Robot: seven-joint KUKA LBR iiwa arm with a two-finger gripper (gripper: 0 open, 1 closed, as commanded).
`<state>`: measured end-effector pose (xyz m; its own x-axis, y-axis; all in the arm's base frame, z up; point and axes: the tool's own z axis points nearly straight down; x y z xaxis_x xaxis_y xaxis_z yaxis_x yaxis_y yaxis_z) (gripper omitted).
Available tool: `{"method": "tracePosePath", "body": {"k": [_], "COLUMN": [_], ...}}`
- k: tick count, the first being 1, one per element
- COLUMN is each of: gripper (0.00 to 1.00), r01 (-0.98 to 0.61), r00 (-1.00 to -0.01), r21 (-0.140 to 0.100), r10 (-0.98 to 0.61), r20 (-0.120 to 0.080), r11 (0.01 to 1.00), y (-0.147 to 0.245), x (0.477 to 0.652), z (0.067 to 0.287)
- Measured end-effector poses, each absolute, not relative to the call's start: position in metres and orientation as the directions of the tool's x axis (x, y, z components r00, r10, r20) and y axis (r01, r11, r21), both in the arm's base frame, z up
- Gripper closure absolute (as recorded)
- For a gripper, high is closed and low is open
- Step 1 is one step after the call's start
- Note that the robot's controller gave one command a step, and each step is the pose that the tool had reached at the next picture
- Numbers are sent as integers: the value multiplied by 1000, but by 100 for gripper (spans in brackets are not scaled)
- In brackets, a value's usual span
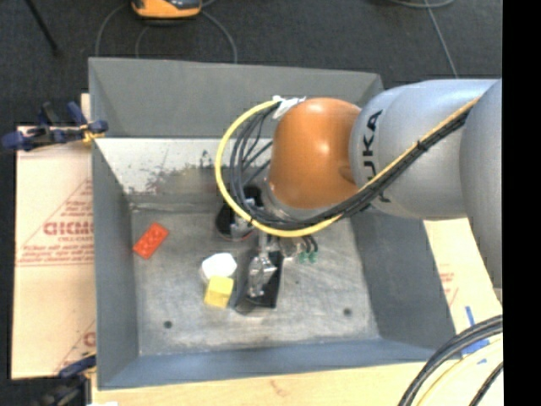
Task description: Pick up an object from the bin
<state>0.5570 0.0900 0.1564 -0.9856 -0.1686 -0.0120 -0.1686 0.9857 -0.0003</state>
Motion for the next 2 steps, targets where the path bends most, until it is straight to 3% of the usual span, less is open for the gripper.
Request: {"method": "tracePosePath", "body": {"k": [1,2], "gripper": [0,0], "r01": [-497,-592], "r00": [-867,-806], "r21": [1,-2], "r10": [-497,-592], "r20": [-5,-3], "r11": [868,806], "y": [71,78], "x": [556,567], "z": [130,144]}}
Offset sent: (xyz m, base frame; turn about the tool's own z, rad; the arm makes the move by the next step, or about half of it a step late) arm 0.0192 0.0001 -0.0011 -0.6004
